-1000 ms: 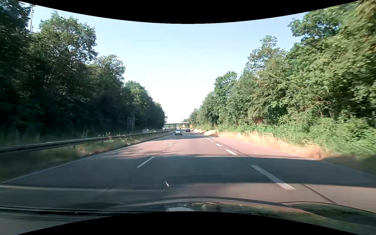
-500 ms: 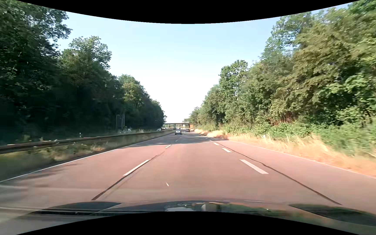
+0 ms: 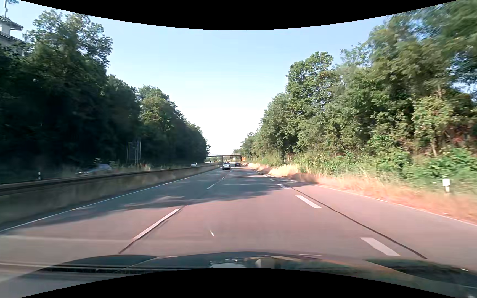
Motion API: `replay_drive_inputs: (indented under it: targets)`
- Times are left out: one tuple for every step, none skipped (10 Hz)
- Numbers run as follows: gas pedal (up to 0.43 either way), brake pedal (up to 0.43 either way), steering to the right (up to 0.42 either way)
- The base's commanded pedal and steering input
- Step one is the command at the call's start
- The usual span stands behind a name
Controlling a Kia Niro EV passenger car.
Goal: Follow the waypoints while adhering to traffic rules and regulations
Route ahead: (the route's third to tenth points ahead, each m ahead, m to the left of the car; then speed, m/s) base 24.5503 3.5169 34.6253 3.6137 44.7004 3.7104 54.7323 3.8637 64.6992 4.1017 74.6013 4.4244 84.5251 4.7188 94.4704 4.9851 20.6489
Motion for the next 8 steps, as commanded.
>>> replay_drive_inputs:
  targets:
    - [0.13, 0.0, -0.001]
    - [0.13, 0.0, -0.002]
    - [0.13, 0.0, -0.002]
    - [0.13, 0.0, -0.002]
    - [0.13, 0.0, -0.002]
    - [0.13, 0.0, -0.002]
    - [0.13, 0.0, -0.002]
    - [0.13, 0.0, -0.002]
